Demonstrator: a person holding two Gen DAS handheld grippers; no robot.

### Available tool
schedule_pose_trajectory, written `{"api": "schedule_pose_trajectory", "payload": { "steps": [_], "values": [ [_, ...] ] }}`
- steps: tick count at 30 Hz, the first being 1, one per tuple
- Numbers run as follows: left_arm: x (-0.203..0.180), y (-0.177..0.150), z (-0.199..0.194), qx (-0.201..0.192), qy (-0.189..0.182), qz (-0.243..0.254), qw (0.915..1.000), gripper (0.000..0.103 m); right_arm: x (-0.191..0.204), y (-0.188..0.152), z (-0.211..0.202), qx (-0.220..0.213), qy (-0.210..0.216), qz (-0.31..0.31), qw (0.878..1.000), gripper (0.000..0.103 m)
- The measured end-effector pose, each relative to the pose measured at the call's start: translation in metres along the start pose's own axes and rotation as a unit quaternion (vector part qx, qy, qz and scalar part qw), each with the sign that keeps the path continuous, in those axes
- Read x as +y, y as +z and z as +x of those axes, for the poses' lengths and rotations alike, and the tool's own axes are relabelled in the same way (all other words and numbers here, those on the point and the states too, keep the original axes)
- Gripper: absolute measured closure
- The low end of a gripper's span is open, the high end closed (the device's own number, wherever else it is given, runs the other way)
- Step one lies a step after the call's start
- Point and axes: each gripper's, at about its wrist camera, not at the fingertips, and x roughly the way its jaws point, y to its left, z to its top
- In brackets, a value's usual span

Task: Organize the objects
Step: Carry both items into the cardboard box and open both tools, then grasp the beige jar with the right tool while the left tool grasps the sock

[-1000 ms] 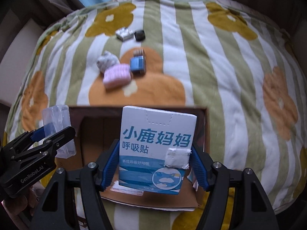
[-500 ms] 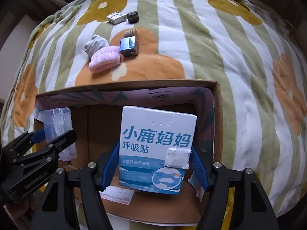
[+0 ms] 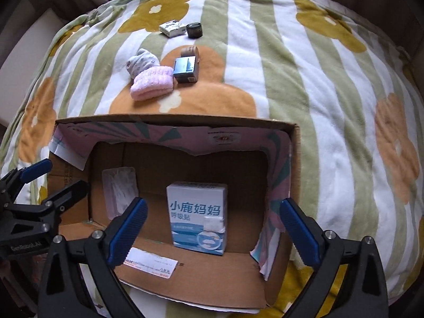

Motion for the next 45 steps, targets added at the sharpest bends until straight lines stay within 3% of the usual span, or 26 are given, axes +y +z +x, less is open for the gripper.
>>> {"api": "schedule_pose_trajectory", "payload": {
  "steps": [15,24,33,38,41,45],
  "values": [
    [0.014,0.002,-0.011,-0.004,-0.013,-0.016,0.9998,0.0,-0.002,0.005,-0.02,-0.017,-0.007,0.014,1.0,0.003],
    [0.018,0.032,-0.035,-0.024,-0.01,-0.015,0.9995,0.0,0.009,0.031,-0.042,-0.034,-0.003,0.0,0.999,0.003],
    [0.027,0.083,-0.047,-0.046,-0.002,-0.02,0.9987,0.0,0.013,0.077,-0.059,-0.064,-0.014,-0.013,0.998,0.003],
    [0.036,0.118,-0.029,-0.021,-0.036,-0.04,0.9983,0.0,0.006,0.113,-0.056,-0.064,0.02,0.004,0.998,0.003],
    [0.038,0.138,-0.013,-0.006,-0.037,-0.042,0.9984,0.0,0.004,0.136,-0.049,-0.058,0.033,0.006,0.998,0.003],
    [0.044,0.163,0.012,0.022,-0.053,-0.065,0.9962,0.0,-0.005,0.165,-0.029,-0.029,0.09,0.04,0.995,0.003]
  ]
}}
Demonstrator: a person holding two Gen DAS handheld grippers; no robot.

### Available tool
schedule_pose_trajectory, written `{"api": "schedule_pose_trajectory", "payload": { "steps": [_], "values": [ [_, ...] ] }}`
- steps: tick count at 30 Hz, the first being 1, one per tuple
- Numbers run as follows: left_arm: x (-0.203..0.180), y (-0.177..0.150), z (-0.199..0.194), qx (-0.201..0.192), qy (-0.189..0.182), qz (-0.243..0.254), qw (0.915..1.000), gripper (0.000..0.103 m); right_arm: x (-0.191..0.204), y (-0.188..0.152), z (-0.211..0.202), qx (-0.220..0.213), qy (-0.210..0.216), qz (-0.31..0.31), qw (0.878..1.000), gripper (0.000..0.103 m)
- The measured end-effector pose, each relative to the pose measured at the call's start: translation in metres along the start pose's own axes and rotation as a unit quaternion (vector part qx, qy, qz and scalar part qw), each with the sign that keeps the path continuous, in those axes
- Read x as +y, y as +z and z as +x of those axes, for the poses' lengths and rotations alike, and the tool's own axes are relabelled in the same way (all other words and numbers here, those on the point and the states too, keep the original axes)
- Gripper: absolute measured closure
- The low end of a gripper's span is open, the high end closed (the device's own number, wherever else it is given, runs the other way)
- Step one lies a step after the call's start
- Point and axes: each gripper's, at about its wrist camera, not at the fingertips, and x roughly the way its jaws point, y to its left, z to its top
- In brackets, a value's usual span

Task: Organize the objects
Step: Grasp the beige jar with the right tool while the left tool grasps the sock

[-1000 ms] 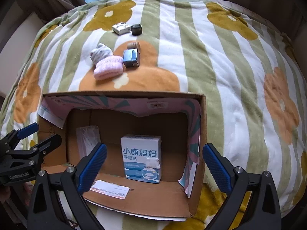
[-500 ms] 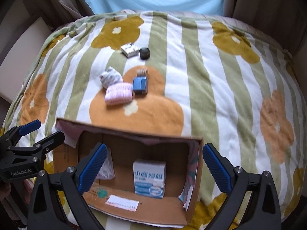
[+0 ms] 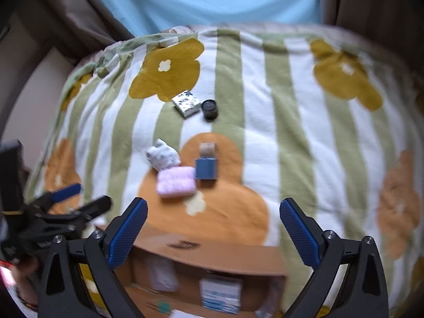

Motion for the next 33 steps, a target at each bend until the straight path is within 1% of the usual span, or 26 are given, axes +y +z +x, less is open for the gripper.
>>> {"api": "schedule_pose_trajectory", "payload": {
  "steps": [2,4,7,10,14,18,21,23,24,26,30,33],
  "values": [
    [0.006,0.012,0.016,0.013,-0.024,-0.025,0.9993,0.0,-0.007,0.014,0.016,0.014,0.029,0.025,0.999,0.003],
    [0.01,0.021,0.033,0.027,-0.034,-0.042,0.9982,0.0,-0.009,0.023,0.029,0.026,0.031,0.036,0.999,0.003],
    [0.014,0.035,0.059,0.044,-0.03,-0.053,0.9972,0.0,-0.013,0.037,0.053,0.039,0.033,0.045,0.998,0.003],
    [0.018,0.045,0.079,0.057,-0.022,-0.057,0.9965,0.0,-0.02,0.051,0.08,0.056,0.044,0.06,0.996,0.003],
    [0.028,0.054,0.113,0.09,-0.022,-0.08,0.9925,0.0,-0.026,0.063,0.11,0.073,0.049,0.073,0.993,0.004],
    [0.029,0.058,0.138,0.108,-0.022,-0.089,0.9899,0.001,-0.029,0.067,0.139,0.1,0.05,0.076,0.991,0.017],
    [0.027,0.061,0.154,0.117,-0.019,-0.092,0.9887,0.002,-0.031,0.067,0.159,0.123,0.044,0.076,0.989,0.023],
    [0.026,0.062,0.164,0.124,-0.013,-0.092,0.9879,0.003,-0.035,0.068,0.169,0.133,0.051,0.084,0.986,0.029],
    [0.027,0.063,0.168,0.127,-0.012,-0.093,0.9874,0.004,-0.036,0.068,0.173,0.136,0.051,0.087,0.985,0.03],
    [0.027,0.063,0.174,0.13,-0.012,-0.096,0.9867,0.007,-0.038,0.068,0.179,0.143,0.049,0.09,0.984,0.032],
    [0.026,0.064,0.181,0.128,-0.01,-0.094,0.9873,0.014,-0.038,0.068,0.185,0.151,0.046,0.087,0.984,0.042],
    [0.023,0.065,0.183,0.125,-0.017,-0.09,0.9879,0.022,-0.037,0.069,0.185,0.15,0.037,0.079,0.985,0.048]
  ]
}}
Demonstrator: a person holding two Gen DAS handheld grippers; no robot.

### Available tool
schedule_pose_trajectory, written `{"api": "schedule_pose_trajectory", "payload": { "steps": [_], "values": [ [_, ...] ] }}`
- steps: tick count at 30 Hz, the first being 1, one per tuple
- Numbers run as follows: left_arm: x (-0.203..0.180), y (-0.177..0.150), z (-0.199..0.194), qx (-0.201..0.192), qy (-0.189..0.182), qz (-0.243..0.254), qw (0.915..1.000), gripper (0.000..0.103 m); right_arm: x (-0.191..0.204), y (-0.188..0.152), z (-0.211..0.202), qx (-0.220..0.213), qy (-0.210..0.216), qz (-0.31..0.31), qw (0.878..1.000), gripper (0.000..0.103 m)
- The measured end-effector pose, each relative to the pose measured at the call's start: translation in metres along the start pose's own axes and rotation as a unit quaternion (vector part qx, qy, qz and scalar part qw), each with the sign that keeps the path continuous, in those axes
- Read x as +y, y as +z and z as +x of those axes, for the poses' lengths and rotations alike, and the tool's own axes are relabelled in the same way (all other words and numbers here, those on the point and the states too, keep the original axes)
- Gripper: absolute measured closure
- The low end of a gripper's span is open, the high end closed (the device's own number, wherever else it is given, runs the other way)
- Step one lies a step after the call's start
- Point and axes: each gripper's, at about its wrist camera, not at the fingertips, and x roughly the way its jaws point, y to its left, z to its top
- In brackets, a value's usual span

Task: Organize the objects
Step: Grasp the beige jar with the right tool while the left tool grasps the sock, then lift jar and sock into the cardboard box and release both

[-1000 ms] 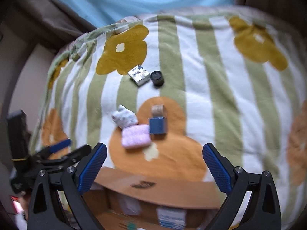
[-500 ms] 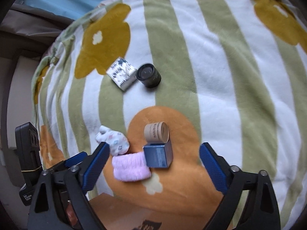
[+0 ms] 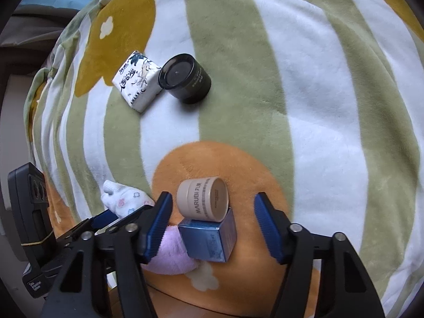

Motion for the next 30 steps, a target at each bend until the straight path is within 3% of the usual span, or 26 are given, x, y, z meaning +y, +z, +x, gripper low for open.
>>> {"api": "schedule_pose_trajectory", "payload": {
  "steps": [4,9,30],
  "values": [
    [-0.006,0.001,0.002,0.0,0.001,0.011,0.9999,0.032,0.003,-0.001,-0.003,-0.003,-0.014,-0.011,1.0,0.053],
    [-0.011,0.0,0.002,-0.003,0.011,0.027,0.9996,0.034,0.003,-0.002,-0.005,0.0,-0.005,-0.013,1.0,0.069],
    [0.007,-0.001,-0.034,-0.038,0.009,0.02,0.999,0.036,-0.01,-0.012,-0.058,-0.047,-0.017,-0.03,0.998,0.076]
  ]
}}
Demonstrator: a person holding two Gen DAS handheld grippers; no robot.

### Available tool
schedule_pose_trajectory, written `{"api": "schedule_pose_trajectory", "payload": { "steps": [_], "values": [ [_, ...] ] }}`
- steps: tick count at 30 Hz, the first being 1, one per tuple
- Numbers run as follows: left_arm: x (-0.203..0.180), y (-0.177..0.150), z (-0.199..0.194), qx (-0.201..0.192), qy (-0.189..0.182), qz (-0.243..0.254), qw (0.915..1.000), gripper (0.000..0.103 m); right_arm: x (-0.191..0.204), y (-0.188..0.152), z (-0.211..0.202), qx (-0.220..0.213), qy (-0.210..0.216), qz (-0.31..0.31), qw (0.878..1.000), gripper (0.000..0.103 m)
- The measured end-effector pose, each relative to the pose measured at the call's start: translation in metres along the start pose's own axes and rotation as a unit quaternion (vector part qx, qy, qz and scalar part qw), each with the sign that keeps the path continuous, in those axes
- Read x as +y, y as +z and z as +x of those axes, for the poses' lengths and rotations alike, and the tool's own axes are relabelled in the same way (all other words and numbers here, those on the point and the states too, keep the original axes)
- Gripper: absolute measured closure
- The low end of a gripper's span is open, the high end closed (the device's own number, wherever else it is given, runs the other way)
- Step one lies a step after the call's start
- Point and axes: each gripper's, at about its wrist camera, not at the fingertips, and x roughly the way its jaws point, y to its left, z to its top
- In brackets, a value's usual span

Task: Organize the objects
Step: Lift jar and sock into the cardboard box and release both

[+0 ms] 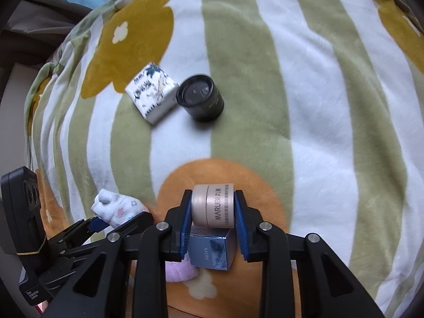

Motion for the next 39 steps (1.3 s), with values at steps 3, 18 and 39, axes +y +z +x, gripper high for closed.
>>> {"api": "schedule_pose_trajectory", "payload": {
  "steps": [3,18,39],
  "values": [
    [0.006,-0.011,-0.01,-0.009,-0.003,-0.004,0.9999,0.036,-0.003,-0.001,-0.017,-0.011,0.0,0.001,1.0,0.076],
    [-0.021,-0.049,-0.123,-0.084,-0.013,0.03,0.9959,0.036,0.052,-0.025,-0.079,-0.083,-0.002,-0.013,0.996,0.076],
    [-0.013,-0.223,-0.184,-0.114,-0.014,0.061,0.9916,0.036,0.047,-0.196,-0.142,-0.104,-0.017,-0.048,0.993,0.076]
  ]
}}
